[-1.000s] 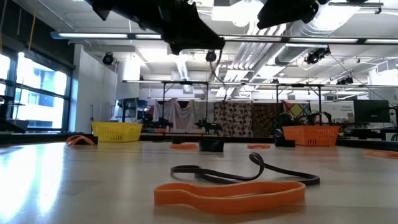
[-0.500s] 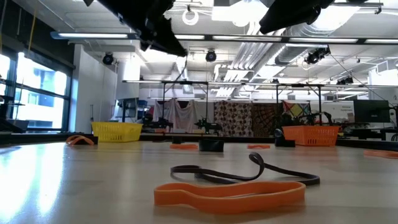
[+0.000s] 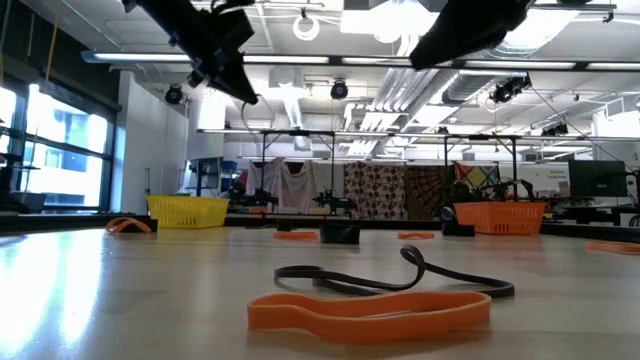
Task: Sort rubber bands into baskets
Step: Put the purple rubber band into the yellow bin
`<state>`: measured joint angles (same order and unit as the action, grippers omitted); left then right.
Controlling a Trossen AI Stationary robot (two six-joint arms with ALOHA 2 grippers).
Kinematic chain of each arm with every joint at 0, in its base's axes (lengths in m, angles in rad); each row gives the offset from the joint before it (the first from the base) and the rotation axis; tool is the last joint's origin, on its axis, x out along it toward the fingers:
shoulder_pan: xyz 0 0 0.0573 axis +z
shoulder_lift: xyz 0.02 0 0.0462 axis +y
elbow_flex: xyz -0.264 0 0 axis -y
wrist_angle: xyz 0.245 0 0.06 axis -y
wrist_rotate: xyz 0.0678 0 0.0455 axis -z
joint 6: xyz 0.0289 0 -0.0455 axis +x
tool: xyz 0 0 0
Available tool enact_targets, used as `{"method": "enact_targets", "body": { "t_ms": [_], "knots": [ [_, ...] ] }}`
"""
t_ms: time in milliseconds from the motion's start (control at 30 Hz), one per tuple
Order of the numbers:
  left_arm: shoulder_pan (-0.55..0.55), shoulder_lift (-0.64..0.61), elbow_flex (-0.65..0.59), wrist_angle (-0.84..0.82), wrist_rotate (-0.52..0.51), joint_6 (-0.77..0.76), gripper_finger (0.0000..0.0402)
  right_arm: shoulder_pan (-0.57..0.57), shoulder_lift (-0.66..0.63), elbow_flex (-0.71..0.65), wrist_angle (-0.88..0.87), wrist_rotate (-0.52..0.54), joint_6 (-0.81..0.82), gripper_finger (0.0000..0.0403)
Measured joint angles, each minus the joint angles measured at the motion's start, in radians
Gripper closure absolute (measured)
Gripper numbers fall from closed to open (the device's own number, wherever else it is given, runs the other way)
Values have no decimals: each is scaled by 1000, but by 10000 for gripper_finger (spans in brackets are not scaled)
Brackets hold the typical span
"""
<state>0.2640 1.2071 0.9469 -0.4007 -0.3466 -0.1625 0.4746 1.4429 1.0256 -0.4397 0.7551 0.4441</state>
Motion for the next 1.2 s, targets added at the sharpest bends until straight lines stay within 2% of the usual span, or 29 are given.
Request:
{"method": "enact_targets", "body": {
  "t_ms": [100,200,267,367,800,967,1200],
  "knots": [
    [58,-2,0,-41,7,13,401,-30,43,0,0,-21,-9,320],
    [114,-2,0,-79,11,26,401,-57,80,0,6,-39,-24,376],
    [153,-2,0,-93,22,38,401,-70,95,0,19,-42,-34,395],
    [215,-2,0,-104,24,43,401,-80,103,0,38,-45,-47,388],
    [497,-1,0,-154,33,60,401,-88,103,0,64,-30,-86,402],
    [554,9,0,-164,82,68,401,-88,103,0,64,-28,-86,402],
    [591,61,-1,-165,83,81,401,-88,103,0,64,-25,-86,403]
  ]
}}
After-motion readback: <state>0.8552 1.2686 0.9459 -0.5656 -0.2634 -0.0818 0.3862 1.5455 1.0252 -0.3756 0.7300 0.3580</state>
